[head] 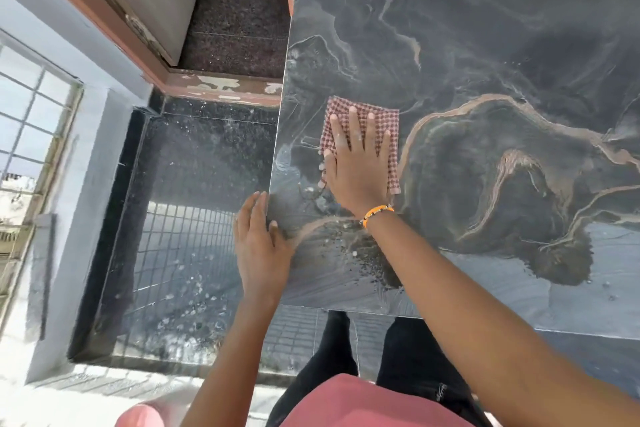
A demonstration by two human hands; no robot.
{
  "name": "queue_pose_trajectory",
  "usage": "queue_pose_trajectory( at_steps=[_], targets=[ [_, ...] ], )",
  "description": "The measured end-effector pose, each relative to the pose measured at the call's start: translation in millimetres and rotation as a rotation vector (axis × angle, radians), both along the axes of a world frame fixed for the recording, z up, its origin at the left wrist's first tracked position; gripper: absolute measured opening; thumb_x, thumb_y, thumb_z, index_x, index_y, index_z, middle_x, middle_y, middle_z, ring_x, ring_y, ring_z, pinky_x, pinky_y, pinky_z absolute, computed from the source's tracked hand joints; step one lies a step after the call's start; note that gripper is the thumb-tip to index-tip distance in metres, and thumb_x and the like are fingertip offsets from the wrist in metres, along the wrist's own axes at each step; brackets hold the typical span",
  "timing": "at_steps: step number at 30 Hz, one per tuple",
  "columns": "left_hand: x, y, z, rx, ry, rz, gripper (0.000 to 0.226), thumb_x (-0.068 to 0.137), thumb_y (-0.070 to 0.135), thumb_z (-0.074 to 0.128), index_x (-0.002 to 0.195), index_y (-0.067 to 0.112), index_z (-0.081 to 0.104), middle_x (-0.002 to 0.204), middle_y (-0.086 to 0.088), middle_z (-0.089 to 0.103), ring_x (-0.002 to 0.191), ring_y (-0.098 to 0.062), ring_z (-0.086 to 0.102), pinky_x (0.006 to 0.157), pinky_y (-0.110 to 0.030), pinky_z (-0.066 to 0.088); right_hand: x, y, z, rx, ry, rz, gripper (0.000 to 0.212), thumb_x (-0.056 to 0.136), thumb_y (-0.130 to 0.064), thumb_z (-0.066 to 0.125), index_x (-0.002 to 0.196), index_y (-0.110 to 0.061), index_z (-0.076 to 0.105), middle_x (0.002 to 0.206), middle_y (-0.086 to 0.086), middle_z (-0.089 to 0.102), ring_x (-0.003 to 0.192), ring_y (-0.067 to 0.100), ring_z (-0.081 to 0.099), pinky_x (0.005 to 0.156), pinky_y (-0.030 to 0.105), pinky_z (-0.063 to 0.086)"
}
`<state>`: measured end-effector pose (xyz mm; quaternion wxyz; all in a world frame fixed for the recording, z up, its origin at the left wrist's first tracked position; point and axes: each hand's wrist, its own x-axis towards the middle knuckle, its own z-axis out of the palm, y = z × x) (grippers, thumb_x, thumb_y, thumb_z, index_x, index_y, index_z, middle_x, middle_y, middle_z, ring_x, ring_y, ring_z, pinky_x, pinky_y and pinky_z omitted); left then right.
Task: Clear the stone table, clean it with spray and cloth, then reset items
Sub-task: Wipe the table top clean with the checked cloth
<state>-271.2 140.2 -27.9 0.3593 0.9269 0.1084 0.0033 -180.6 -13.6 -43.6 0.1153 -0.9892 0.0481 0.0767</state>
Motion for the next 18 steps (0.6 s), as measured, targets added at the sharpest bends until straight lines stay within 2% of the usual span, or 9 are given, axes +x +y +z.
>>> queue_pose_trajectory(
  at_steps=[4, 7, 8, 13, 18],
  targets=[
    [-12, 15, -4, -0.032, 0.06, 0.116, 0.043, 0.087, -0.006, 0.042, 0.127, 0.008, 0.053, 0.121, -0.007, 0.059, 0.112, -0.02, 0.052, 0.09, -0.021, 0.036, 62, 24, 3, -0.022, -0.018, 0.13, 0.056, 0.096, -0.036, 0.029, 0.149, -0.028, 0.017, 0.16, 0.003, 0.012, 0.147, 0.03, 0.009, 0.117, 0.054, 0.007],
    [-25, 26, -5, -0.14, 0.099, 0.182, 0.037, 0.088, -0.003, 0.042, 0.113, 0.014, 0.063, 0.106, 0.001, 0.066, 0.094, -0.009, 0.058, 0.074, -0.004, 0.038, 72, 29, 2, -0.051, -0.024, 0.175, 0.056, 0.096, -0.035, 0.028, 0.15, -0.028, 0.016, 0.16, 0.003, 0.011, 0.147, 0.029, 0.009, 0.117, 0.054, 0.008],
    [-29, 30, -5, -0.189, 0.108, 0.197, 0.037, 0.087, -0.003, 0.042, 0.11, 0.014, 0.065, 0.102, 0.004, 0.067, 0.093, -0.008, 0.061, 0.072, -0.002, 0.039, 66, 30, 2, -0.059, -0.026, 0.197, 0.056, 0.096, -0.035, 0.028, 0.15, -0.027, 0.016, 0.16, 0.003, 0.01, 0.147, 0.03, 0.009, 0.117, 0.054, 0.009],
    [-47, 36, -2, -0.368, 0.107, 0.242, 0.047, 0.079, -0.013, 0.039, 0.109, 0.01, 0.067, 0.103, 0.002, 0.069, 0.096, -0.005, 0.064, 0.086, -0.016, 0.05, -22, 58, -2, -0.036, -0.028, 0.41, 0.057, 0.094, -0.037, 0.026, 0.149, -0.026, 0.017, 0.16, 0.004, 0.012, 0.147, 0.031, 0.011, 0.117, 0.052, 0.008],
    [-55, 37, -4, -0.452, 0.119, 0.313, 0.047, 0.078, -0.014, 0.039, 0.108, 0.009, 0.067, 0.102, 0.001, 0.069, 0.096, -0.005, 0.064, 0.087, -0.016, 0.05, -93, 46, -3, -0.094, -0.018, 0.728, 0.057, 0.095, -0.039, 0.027, 0.149, -0.026, 0.016, 0.159, 0.003, 0.016, 0.147, 0.028, 0.015, 0.117, 0.051, 0.012]
  ],
)
